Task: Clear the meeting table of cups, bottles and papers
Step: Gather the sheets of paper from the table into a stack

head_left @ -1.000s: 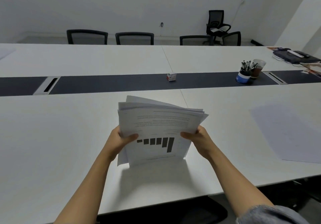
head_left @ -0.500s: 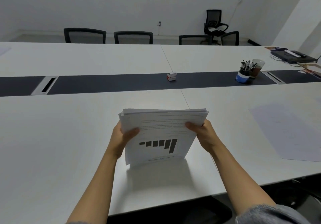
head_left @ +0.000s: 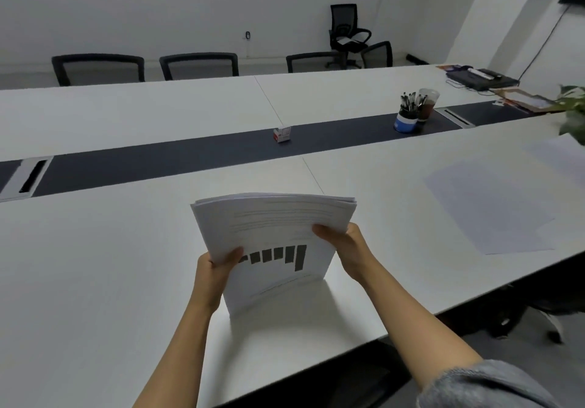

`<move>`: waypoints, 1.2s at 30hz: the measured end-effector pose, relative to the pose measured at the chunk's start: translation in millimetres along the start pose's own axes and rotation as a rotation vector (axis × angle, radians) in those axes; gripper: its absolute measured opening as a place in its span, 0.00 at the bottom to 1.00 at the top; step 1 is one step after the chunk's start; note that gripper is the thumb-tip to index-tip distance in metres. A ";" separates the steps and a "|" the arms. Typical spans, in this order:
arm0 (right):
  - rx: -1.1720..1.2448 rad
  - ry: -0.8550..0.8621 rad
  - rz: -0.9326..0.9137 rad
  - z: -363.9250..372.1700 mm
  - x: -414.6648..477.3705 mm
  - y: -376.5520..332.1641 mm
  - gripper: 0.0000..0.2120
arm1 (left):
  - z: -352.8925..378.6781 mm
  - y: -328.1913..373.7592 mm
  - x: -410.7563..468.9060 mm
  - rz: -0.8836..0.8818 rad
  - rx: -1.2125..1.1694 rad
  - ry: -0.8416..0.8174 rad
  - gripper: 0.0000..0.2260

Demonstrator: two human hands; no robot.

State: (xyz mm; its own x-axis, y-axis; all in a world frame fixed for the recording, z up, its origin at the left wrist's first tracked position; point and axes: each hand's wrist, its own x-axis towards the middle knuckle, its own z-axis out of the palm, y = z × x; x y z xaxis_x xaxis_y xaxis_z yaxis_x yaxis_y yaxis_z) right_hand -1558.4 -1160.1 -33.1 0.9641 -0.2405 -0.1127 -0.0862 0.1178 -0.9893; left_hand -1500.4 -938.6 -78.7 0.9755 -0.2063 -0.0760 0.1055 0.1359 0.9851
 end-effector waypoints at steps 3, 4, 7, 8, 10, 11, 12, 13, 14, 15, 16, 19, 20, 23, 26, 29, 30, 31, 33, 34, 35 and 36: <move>-0.013 0.072 -0.033 -18.8 -7.9 -9.6 0.08 | 19.1 11.9 5.2 0.026 0.002 -0.028 0.08; -0.034 0.085 -0.038 -28.0 -11.8 -11.4 0.06 | 28.0 17.0 6.6 0.041 -0.008 -0.037 0.09; -0.124 0.143 0.011 -73.1 -36.4 -10.6 0.04 | 74.7 29.0 10.1 0.041 -0.120 -0.044 0.02; -0.173 0.156 0.037 -89.6 -45.3 -7.4 0.04 | 91.3 32.1 10.6 0.030 -0.157 -0.035 0.04; -0.241 0.184 0.079 -124.7 -64.4 -2.9 0.05 | 130.1 34.7 10.3 0.005 -0.201 -0.038 0.06; -0.258 0.199 0.093 -141.3 -72.7 -2.0 0.06 | 148.0 32.7 9.3 -0.009 -0.213 -0.046 0.05; -0.274 0.225 0.104 -157.0 -79.2 -1.4 0.06 | 164.2 28.8 9.0 -0.035 -0.218 -0.056 0.04; -0.290 0.273 0.105 -180.0 -89.1 -2.9 0.06 | 190.6 23.9 6.0 -0.072 -0.221 -0.072 0.04; -0.302 0.324 0.101 -200.0 -96.5 -3.5 0.06 | 212.1 18.5 4.5 -0.109 -0.224 -0.096 0.07; -0.308 0.379 0.098 -219.7 -103.7 -5.1 0.07 | 233.2 12.0 2.7 -0.154 -0.242 -0.139 0.12; -0.310 0.434 0.093 -239.6 -110.6 -6.5 0.07 | 252.9 4.4 1.6 -0.204 -0.257 -0.204 0.17; -0.264 0.549 0.080 -304.1 -136.2 -12.7 0.11 | 317.9 -18.6 -10.0 -0.364 -0.279 -0.418 0.21; -0.242 0.572 0.080 -323.9 -144.5 -13.2 0.12 | 337.3 -26.7 -18.0 -0.418 -0.263 -0.483 0.20; -0.163 0.637 0.090 -372.7 -164.6 -14.4 0.11 | 391.0 -49.3 -48.3 -0.484 -0.154 -0.616 0.15; -0.138 0.629 0.119 -412.4 -174.8 -11.7 0.08 | 436.9 -70.2 -70.8 -0.482 -0.085 -0.539 0.11; -0.160 0.562 0.145 -441.2 -173.4 -6.8 0.08 | 461.9 -85.5 -73.2 -0.468 -0.009 -0.401 0.13; -0.159 0.547 0.156 -449.2 -169.0 -4.3 0.07 | 465.2 -90.3 -70.2 -0.467 -0.003 -0.370 0.14; -0.154 0.545 0.176 -455.9 -163.6 -4.8 0.09 | 467.6 -94.3 -65.4 -0.474 -0.005 -0.333 0.15; -0.167 0.560 0.251 -469.3 -150.2 -5.9 0.14 | 470.4 -100.0 -53.3 -0.476 -0.008 -0.269 0.16; -0.167 0.564 0.292 -480.3 -140.2 -3.0 0.16 | 472.3 -105.3 -43.4 -0.474 -0.015 -0.239 0.16; -0.165 0.562 0.322 -490.6 -130.7 -1.3 0.16 | 474.2 -109.1 -34.0 -0.479 -0.022 -0.211 0.17; -0.172 0.555 0.345 -498.0 -123.8 0.3 0.16 | 474.5 -112.7 -26.9 -0.485 -0.033 -0.186 0.17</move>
State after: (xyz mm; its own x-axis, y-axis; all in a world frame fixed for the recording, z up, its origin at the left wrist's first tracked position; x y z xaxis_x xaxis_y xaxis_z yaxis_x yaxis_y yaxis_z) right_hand -1802.8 -1610.1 -65.7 0.6064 -0.6813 -0.4101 -0.4486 0.1326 -0.8838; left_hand -1630.0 -1408.2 -114.5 0.7628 -0.4213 -0.4906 0.5455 0.0117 0.8380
